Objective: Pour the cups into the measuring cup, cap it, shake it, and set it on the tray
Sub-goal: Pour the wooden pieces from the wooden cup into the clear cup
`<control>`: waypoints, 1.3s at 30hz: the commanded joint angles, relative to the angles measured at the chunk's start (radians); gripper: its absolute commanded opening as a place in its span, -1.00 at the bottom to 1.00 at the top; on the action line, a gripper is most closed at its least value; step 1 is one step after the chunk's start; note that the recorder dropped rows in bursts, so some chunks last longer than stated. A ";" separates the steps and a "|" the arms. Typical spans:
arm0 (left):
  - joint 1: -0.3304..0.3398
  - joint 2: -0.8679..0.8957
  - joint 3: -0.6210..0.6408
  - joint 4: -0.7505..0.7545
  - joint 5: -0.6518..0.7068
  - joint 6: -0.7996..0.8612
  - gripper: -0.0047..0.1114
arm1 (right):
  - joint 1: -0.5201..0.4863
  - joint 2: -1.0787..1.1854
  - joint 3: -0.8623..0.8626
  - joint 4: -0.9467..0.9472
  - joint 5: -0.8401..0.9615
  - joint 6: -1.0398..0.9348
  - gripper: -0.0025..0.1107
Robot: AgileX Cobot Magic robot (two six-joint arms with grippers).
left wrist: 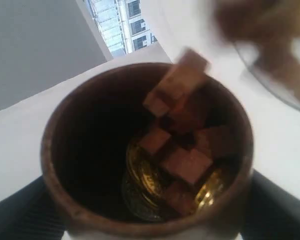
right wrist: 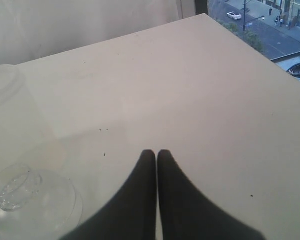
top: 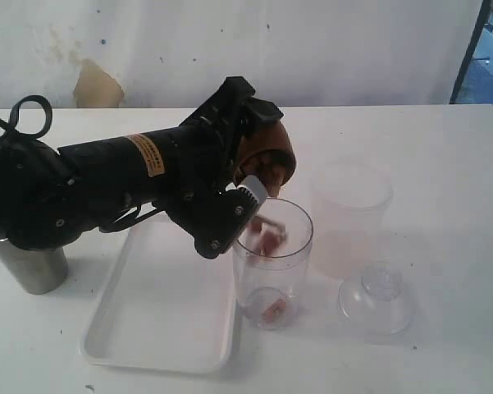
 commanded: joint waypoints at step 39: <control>-0.044 -0.006 -0.003 0.000 -0.029 0.262 -0.92 | 0.003 -0.005 0.003 0.000 -0.011 0.006 -0.96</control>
